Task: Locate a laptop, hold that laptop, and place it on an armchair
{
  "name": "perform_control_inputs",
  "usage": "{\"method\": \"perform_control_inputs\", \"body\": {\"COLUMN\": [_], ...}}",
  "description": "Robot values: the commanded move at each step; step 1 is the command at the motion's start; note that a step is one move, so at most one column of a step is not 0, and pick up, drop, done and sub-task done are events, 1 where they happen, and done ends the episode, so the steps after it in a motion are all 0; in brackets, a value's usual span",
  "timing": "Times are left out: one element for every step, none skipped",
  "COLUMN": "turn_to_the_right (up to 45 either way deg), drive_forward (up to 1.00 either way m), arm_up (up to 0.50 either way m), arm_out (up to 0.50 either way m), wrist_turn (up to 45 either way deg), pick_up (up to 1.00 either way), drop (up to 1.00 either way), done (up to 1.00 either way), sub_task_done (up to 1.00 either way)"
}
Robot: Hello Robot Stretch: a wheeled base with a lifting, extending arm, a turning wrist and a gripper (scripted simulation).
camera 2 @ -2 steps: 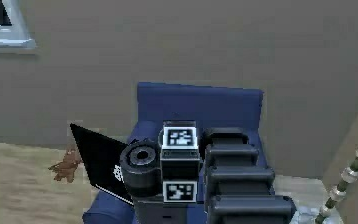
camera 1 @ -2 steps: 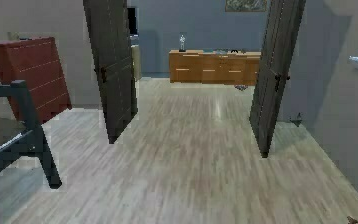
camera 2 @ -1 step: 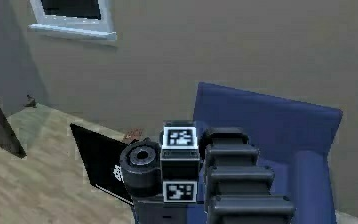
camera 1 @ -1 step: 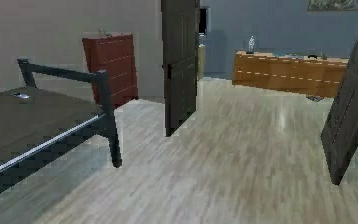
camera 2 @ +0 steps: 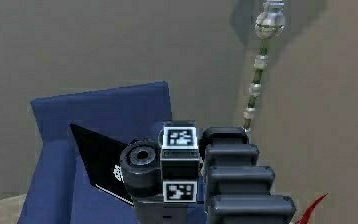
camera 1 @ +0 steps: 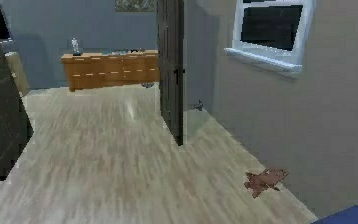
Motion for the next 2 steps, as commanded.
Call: {"method": "perform_control_inputs", "body": {"turn_to_the_right": [45.0, 45.0], "drive_forward": [0.0, 0.0], "arm_up": [0.0, 0.0], "arm_out": [0.0, 0.0], "wrist_turn": [0.0, 0.0], "pick_up": [0.0, 0.0], "drop": [0.0, 0.0], "done": [0.0, 0.0], "sub_task_done": [0.0, 0.0]}}
